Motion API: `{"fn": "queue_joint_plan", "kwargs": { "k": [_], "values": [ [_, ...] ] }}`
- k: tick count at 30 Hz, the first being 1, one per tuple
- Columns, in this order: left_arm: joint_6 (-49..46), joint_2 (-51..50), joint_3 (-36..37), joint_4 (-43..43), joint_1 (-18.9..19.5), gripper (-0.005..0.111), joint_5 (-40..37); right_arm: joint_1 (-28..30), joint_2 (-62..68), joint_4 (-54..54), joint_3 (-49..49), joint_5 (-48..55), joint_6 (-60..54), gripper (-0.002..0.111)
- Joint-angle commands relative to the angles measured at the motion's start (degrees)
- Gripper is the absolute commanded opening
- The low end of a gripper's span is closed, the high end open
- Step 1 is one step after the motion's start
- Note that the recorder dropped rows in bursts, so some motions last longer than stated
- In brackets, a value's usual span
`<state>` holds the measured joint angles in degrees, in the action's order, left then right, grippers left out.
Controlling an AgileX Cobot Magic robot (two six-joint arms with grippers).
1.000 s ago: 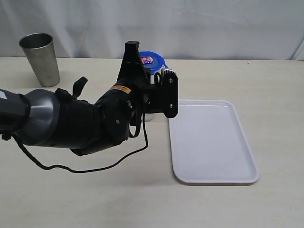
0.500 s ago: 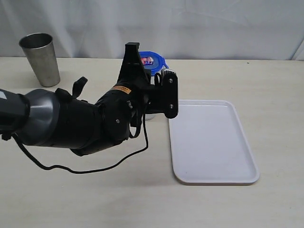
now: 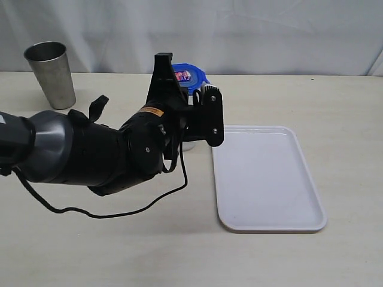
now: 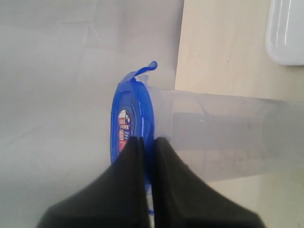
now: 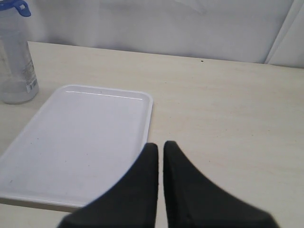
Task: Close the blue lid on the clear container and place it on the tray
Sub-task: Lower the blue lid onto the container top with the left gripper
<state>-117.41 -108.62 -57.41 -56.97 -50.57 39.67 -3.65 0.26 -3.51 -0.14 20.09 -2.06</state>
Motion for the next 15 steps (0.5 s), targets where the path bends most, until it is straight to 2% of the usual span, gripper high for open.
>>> {"fn": "queue_joint_plan", "kwargs": {
  "k": [1,3,5,6,7,9,11,15],
  "values": [
    [0.09,-0.06,0.17,-2.7,-0.06,0.0,-1.23,0.21,-0.26,0.11,0.14,-0.59,-0.08,0.005],
    [0.09,-0.06,0.17,-2.6,-0.06,0.001,-1.23,0.21,-0.26,0.11,0.14,-0.59,-0.08,0.005],
    [0.09,-0.06,0.17,-2.6,-0.06,0.011,-1.23,0.21,-0.26,0.11,0.14,-0.59,-0.08,0.005],
    [0.09,-0.06,0.17,-2.49,-0.06,0.023,-1.23,0.21,-0.26,0.11,0.14,-0.59,-0.08,0.005],
    [0.09,-0.06,0.17,-2.49,-0.06,0.028,-1.23,0.21,-0.26,0.11,0.14,-0.59,-0.08,0.005],
    [0.09,-0.06,0.17,-2.49,-0.06,0.045,-1.23,0.21,-0.26,0.11,0.14,-0.59,-0.08,0.005],
    [0.26,-0.06,0.17,-2.49,-0.06,0.053,-0.91,0.21,-0.26,0.11,0.14,-0.59,-0.08,0.005],
    [0.49,-0.06,0.17,-2.78,-0.06,0.056,1.66,0.21,-0.26,0.11,0.14,-0.59,-0.08,0.005]
  ]
}}
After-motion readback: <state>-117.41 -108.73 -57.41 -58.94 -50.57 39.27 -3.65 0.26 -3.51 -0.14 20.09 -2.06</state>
